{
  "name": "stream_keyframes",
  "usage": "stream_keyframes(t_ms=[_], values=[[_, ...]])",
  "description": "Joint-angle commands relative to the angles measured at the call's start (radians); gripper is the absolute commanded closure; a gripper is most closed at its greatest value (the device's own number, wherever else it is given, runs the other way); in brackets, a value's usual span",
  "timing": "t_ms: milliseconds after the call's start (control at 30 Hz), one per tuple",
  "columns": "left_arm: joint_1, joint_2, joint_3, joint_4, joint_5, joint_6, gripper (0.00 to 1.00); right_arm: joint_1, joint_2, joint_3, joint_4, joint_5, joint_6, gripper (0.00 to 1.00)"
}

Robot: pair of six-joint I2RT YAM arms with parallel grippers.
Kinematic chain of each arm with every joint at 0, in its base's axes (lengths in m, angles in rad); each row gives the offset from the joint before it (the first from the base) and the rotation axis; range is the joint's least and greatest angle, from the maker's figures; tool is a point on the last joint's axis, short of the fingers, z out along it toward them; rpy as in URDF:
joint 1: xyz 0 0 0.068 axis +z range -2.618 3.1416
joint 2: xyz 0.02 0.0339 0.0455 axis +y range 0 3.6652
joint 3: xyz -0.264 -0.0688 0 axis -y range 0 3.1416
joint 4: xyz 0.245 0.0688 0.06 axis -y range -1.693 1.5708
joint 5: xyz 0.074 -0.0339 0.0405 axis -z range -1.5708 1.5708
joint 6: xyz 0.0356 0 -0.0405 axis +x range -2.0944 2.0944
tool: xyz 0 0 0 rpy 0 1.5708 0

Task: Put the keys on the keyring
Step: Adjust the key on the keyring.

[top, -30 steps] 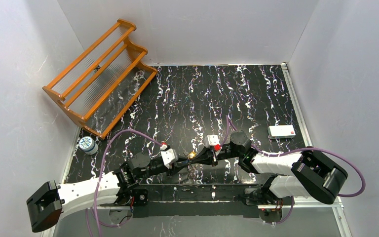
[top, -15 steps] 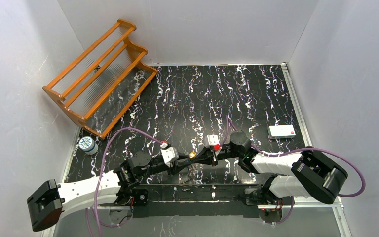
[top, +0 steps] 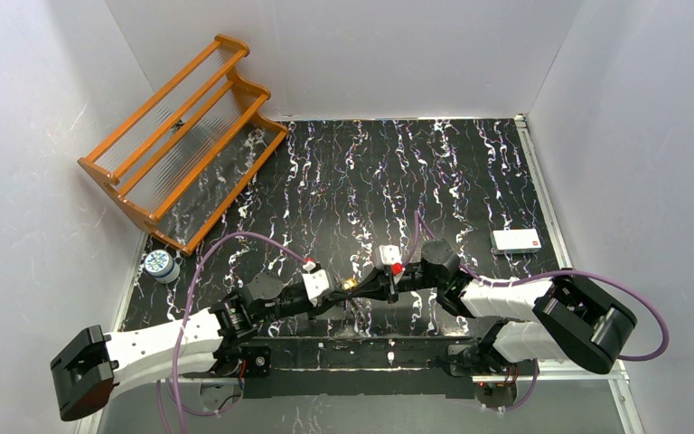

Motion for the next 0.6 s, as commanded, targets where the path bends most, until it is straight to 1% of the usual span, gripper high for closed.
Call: stream_keyframes(t_ms=[0, 167, 233, 333, 467, 500, 567], values=[[0.0, 0.01, 0.05, -0.032, 0.0, 0.032, 1.0, 0.004, -0.014, 0.023, 0.057, -0.021, -0.011, 0.99], [0.0, 0.0, 0.065, -0.064, -0.026, 0.034, 0.99, 0.004, -0.01, 0.024, 0.058, -0.023, -0.011, 0.99], [0.0, -0.011, 0.07, -0.08, -0.047, 0.031, 0.88, 0.004, -0.009, 0.026, 0.058, -0.024, -0.01, 0.99], [0.0, -0.024, 0.067, -0.088, -0.06, 0.033, 0.79, 0.004, -0.009, 0.027, 0.06, -0.022, -0.01, 0.99], [-0.001, -0.012, 0.062, -0.069, -0.062, 0.031, 0.78, 0.004, -0.008, 0.027, 0.06, -0.023, -0.01, 0.99], [0.0, -0.003, 0.064, -0.065, -0.061, 0.029, 0.79, 0.004, -0.006, 0.027, 0.06, -0.024, -0.01, 0.99], [0.0, 0.012, 0.067, -0.061, -0.055, 0.032, 0.84, 0.004, -0.005, 0.028, 0.06, -0.026, -0.008, 0.99]])
